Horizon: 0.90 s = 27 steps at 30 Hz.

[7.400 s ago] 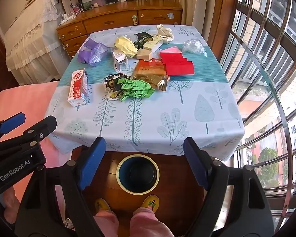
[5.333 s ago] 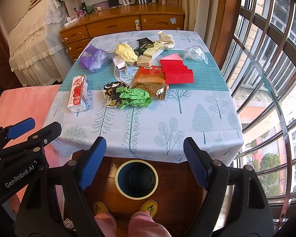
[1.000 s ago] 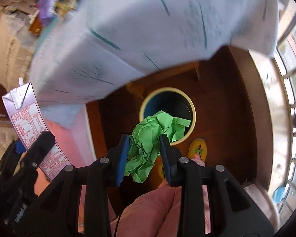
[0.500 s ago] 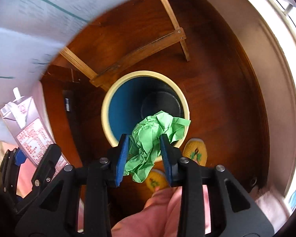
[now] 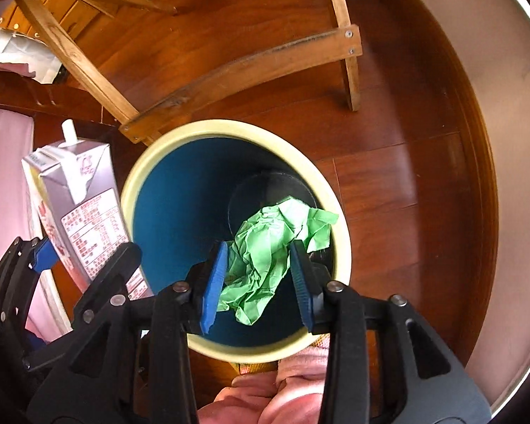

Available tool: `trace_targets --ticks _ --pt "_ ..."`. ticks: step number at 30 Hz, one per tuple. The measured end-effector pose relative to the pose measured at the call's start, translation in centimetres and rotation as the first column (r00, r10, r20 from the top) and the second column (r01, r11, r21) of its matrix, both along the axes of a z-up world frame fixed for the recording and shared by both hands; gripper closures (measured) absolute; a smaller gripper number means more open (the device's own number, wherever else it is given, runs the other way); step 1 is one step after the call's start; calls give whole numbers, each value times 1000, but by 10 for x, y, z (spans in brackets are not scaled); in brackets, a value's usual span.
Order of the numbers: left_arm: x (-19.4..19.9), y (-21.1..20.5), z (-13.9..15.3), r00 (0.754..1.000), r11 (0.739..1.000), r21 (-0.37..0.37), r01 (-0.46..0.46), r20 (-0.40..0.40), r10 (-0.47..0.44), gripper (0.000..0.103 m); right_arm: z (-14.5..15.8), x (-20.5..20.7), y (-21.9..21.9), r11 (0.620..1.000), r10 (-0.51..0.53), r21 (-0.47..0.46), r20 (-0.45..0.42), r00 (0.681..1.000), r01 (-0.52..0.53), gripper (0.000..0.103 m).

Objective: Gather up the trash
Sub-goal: 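Carry both items over the bin and open both tools to drop them, then grasp the black-gold wrapper with the left tool while the right tool grasps red paper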

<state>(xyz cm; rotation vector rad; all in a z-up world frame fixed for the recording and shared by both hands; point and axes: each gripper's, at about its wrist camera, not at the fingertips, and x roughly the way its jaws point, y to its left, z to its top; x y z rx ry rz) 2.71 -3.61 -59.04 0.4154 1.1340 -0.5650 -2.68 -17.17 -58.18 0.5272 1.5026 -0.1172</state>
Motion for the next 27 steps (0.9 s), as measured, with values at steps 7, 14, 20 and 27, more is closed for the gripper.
trace_targets --ticks 7,14,20,27 --pt "4 -21 -31 1000 999 32 26 -10 -25 47 -20 6 -14 1000 19 -10 3 1000 -19 52" --pt "-19 -18 -1 1000 999 46 9 -22 -8 47 -6 0 -23 1000 10 -8 17 1000 -10 52" --pt "-35 0 55 1000 998 68 -9 -25 11 47 35 -24 -17 999 33 4 6 999 -33 52" --pt "-49 23 171 995 995 39 -89 -48 90 47 127 -63 -6 999 18 35 8 1000 -18 52"
